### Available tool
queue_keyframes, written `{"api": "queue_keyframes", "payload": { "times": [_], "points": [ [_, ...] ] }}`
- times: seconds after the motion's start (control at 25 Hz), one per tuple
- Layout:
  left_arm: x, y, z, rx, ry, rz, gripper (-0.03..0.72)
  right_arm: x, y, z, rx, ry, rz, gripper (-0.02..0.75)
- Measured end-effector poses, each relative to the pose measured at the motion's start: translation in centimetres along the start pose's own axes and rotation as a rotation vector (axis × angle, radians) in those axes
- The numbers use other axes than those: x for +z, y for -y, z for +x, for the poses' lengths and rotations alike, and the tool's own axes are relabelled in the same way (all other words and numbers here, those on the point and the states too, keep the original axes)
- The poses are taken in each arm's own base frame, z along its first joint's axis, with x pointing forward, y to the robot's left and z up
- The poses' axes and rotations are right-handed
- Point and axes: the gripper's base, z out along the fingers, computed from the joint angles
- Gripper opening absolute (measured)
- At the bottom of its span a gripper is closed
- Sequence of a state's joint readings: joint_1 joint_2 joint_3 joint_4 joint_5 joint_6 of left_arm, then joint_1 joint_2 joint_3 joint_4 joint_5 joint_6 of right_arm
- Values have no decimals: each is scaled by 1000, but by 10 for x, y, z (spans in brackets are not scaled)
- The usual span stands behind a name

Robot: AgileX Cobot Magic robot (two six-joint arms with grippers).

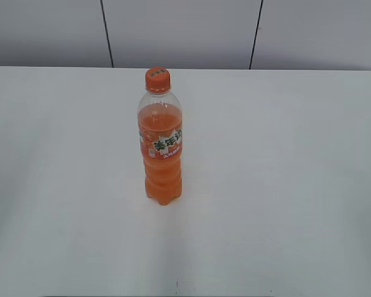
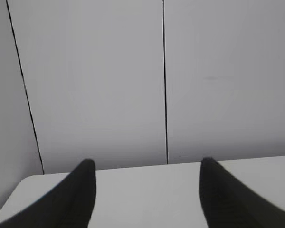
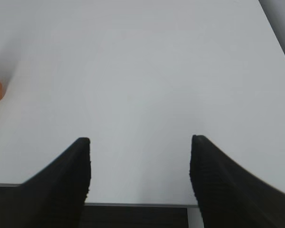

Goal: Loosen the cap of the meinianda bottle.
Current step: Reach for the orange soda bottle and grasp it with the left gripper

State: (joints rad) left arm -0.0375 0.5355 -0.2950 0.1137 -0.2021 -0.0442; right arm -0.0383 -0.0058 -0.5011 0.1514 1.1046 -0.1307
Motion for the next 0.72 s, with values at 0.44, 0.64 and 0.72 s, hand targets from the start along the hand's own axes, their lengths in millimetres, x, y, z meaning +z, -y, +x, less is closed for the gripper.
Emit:
{"api": "queue_keyframes", "payload": {
  "times": [0.44, 0.64, 0.72],
  "points": [
    [39, 3, 14, -10, 6, 27, 418, 0, 0, 0, 0, 0, 0, 494],
    [54, 4, 23, -15, -2, 37, 415, 0, 0, 0, 0, 0, 0, 494],
    [57, 4, 24, -17, 5, 40, 412, 0, 0, 0, 0, 0, -1, 494]
  ]
}}
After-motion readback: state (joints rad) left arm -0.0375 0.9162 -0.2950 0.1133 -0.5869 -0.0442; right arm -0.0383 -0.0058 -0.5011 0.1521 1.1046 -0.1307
